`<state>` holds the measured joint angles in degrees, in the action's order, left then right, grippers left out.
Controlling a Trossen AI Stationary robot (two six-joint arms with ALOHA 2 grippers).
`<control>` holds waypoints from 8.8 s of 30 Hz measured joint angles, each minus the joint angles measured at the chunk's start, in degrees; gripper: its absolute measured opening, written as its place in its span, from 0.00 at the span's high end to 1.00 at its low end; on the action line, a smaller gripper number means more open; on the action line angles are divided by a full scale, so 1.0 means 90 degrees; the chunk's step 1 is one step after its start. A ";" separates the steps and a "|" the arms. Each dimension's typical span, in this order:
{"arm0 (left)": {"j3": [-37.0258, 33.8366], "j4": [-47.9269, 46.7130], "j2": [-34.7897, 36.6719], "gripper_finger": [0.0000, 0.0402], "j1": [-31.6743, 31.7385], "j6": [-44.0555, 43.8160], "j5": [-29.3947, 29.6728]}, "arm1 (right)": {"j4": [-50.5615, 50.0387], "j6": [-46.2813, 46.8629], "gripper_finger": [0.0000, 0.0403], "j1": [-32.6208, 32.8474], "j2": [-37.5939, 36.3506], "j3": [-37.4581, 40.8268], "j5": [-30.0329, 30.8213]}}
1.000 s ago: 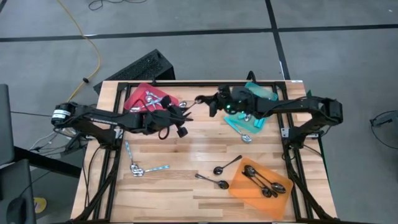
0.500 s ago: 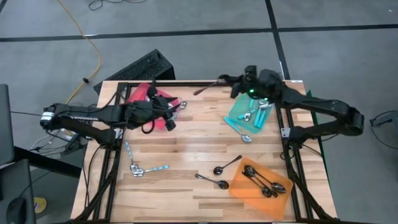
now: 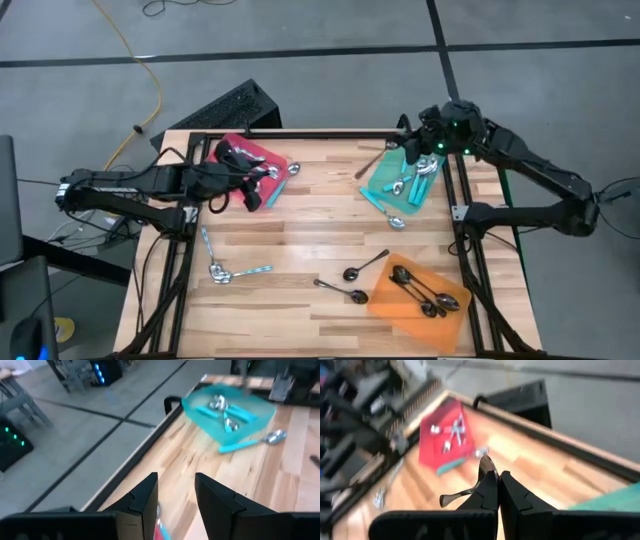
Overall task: Sort silverware by color (type)
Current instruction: Put the black spoon into the orange bin, then put the blue patterned spoon into the red bin
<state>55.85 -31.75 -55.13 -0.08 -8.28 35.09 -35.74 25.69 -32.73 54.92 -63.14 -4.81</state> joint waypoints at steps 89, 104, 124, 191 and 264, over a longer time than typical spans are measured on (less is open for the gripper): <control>-0.0080 -0.1314 -0.0039 0.72 0.0000 -0.1384 0.0036 | 0.0484 -0.2168 0.95 0.5870 0.4147 0.1288 -0.3233; -0.0080 -0.1243 -0.0042 0.72 0.0000 -0.1584 0.0199 | 0.1009 -0.2128 0.94 0.5860 0.4266 0.2022 -0.3225; -0.0080 -0.1201 -0.0042 0.72 0.0002 -0.1673 0.0362 | 0.1347 -0.1711 0.85 0.5804 0.4232 0.2558 -0.2768; -0.0080 -0.1204 -0.0042 0.72 0.0000 -0.1707 0.0263 | -0.1301 -0.1142 0.54 0.5365 0.4235 0.1155 -0.4108; -0.0075 -0.2563 -0.2061 0.65 -0.4493 -0.5115 -0.2123 | -0.2387 -0.2349 0.54 0.4424 0.5050 -0.3668 0.0469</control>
<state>55.18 -54.81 -73.68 -40.51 -54.32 15.99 -57.23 4.55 7.09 100.37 -96.16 -0.59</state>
